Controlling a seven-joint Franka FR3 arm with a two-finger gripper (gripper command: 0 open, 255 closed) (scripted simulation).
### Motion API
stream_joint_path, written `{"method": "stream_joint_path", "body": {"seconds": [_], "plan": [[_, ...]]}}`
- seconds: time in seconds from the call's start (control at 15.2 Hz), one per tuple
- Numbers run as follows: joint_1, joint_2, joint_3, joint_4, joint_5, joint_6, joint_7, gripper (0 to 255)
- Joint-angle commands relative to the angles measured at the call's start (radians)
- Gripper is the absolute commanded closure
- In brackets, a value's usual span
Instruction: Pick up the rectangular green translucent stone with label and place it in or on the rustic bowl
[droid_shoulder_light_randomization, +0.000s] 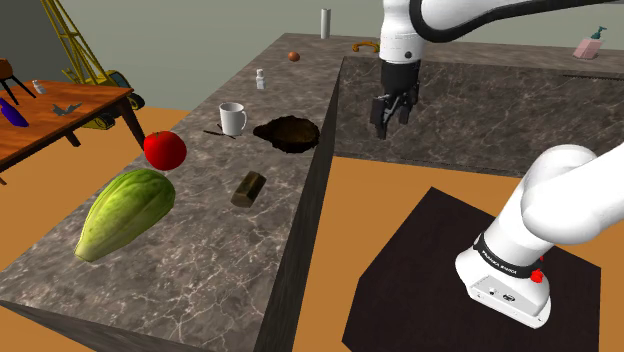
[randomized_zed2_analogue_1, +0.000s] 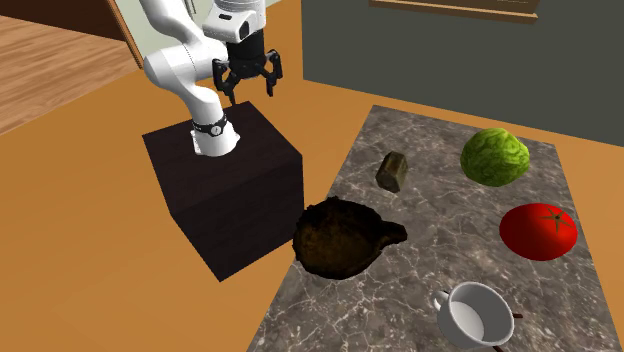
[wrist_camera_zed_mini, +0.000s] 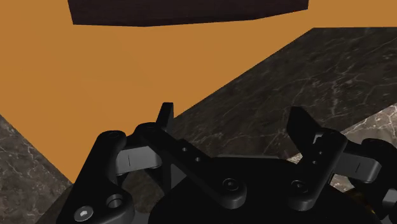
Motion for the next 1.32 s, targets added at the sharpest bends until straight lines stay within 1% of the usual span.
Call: {"method": "stream_joint_path", "body": {"seconds": [0.0, 0.26, 0.59, 0.92, 1.25], "plan": [[0.006, 0.060, 0.013, 0.016, 0.038, 0.049, 0.034, 0], [0.020, 0.178, 0.041, 0.056, 0.108, 0.142, 0.098, 0], [0.038, 0.334, 0.071, 0.131, 0.185, 0.249, 0.167, 0], [0.055, 0.497, 0.096, 0.234, 0.250, 0.341, 0.226, 0], [0.073, 0.663, 0.115, 0.366, 0.303, 0.415, 0.280, 0]]}}
